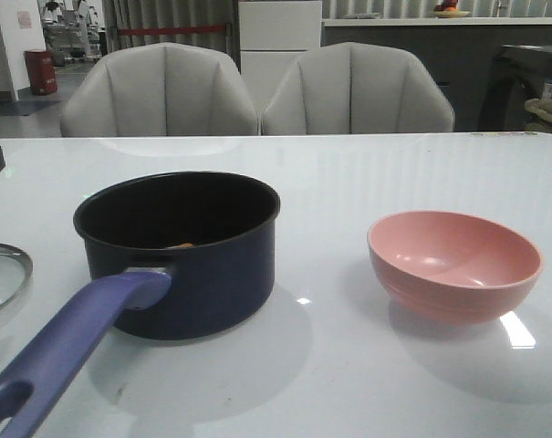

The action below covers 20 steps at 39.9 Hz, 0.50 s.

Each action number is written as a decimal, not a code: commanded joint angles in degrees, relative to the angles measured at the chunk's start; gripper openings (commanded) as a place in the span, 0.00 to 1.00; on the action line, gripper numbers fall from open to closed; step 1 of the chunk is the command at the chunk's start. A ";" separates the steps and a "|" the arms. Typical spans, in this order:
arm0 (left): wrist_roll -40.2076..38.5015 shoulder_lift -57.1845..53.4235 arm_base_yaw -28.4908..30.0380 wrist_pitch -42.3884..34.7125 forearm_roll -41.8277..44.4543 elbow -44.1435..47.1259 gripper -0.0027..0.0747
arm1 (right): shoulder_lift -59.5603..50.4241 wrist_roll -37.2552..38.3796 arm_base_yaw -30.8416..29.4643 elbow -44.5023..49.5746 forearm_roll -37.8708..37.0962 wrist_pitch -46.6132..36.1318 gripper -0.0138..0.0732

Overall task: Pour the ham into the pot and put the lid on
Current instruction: 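Lower the left gripper onto the lid knob and grasp it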

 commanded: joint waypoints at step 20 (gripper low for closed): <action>0.07 0.32 0.13 -0.44 -0.88 -3.15 0.41 | 0.18 -0.63 0.11 -1.66 0.58 -3.85 0.32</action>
